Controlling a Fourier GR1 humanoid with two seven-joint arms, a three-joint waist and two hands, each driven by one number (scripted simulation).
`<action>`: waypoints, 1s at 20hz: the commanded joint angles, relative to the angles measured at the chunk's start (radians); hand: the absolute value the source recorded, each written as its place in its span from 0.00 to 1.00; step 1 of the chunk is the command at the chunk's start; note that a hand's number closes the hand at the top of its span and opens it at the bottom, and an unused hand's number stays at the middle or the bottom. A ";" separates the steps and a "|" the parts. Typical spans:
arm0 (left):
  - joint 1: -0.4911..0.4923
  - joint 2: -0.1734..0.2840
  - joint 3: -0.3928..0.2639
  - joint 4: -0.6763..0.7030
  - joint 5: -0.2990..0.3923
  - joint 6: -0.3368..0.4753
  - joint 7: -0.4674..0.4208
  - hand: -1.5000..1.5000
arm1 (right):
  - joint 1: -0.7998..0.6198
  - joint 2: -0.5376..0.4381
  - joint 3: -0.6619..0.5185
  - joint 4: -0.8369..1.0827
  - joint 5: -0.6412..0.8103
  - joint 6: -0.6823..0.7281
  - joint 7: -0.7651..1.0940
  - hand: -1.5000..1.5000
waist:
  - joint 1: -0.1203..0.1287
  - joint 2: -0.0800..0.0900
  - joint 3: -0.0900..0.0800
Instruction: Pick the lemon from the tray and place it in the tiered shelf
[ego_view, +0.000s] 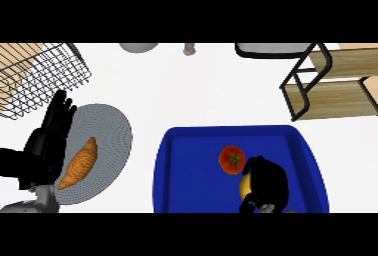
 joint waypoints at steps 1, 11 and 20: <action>-0.044 -0.023 -0.013 0.005 -0.048 0.024 0.039 0.50 | 0.003 0.004 0.040 -0.016 0.090 0.023 0.023 1.00 | -0.004 0.007 0.006; -0.062 -0.052 -0.028 0.032 -0.061 0.041 0.029 0.50 | 0.145 -0.507 -0.278 0.022 -0.337 -0.049 -0.841 1.00 | -0.016 0.008 0.007; -0.009 0.010 0.058 0.012 -0.005 -0.024 0.028 0.50 | 0.152 -0.495 -0.528 -0.278 -0.652 0.068 -0.805 1.00 | -0.018 0.002 0.005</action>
